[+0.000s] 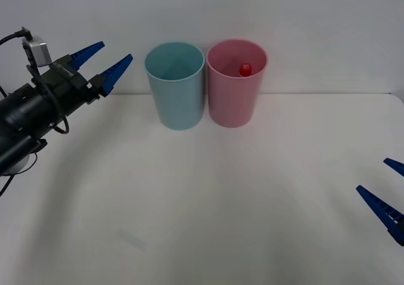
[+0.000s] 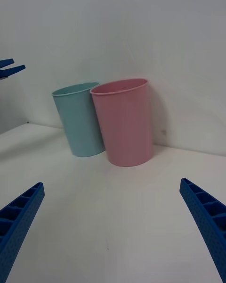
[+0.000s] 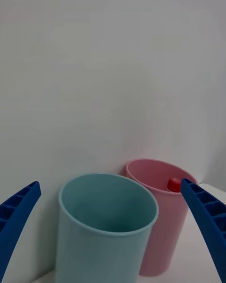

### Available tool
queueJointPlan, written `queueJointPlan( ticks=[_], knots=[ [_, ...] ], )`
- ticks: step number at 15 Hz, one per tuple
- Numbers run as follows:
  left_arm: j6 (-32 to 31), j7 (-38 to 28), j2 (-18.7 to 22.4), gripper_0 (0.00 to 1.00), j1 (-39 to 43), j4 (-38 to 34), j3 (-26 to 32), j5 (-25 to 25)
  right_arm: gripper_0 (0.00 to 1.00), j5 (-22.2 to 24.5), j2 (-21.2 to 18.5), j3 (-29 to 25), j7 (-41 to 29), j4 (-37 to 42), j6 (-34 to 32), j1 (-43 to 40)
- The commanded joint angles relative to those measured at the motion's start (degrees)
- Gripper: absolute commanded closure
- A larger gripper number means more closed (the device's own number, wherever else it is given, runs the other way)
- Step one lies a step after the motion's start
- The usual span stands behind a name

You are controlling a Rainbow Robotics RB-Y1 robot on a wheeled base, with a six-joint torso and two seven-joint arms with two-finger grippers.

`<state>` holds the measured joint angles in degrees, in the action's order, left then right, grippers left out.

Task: Grasp the object on the table and drop it into the matching bin: aluminum can to the light blue bin, PET bottle to the pink bin.

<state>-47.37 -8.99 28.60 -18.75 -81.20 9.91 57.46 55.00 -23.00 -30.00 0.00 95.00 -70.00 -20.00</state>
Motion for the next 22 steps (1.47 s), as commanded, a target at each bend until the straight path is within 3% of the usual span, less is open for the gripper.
queueJointPlan(
  ticks=[1,7,12,16,22],
  knots=[
    [-4.23,0.2,0.14,0.0,5.04,-2.65,6.09,2.66,0.0,0.0,0.0,0.0,0.0,0.0,0.0,0.0],
    [-12.75,4.6,0.4,0.0,15.15,-4.93,16.64,5.56,0.0,0.0,0.0,0.0,0.0,0.0,0.0,0.0],
    [-17.67,11.45,4.88,0.0,23.41,-4.93,19.1,3.01,0.0,0.0,0.0,0.0,0.0,0.0,0.0,0.0],
    [-26.11,11.81,5.06,0.0,26.93,-4.93,24.63,3.1,0.0,0.0,0.0,0.0,0.0,0.0,0.0,0.0],
    [-28.66,12.07,6.82,0.0,31.59,-4.93,26.13,1.87,0.0,0.0,0.0,0.0,0.0,0.0,0.0,0.0]
  ],
)
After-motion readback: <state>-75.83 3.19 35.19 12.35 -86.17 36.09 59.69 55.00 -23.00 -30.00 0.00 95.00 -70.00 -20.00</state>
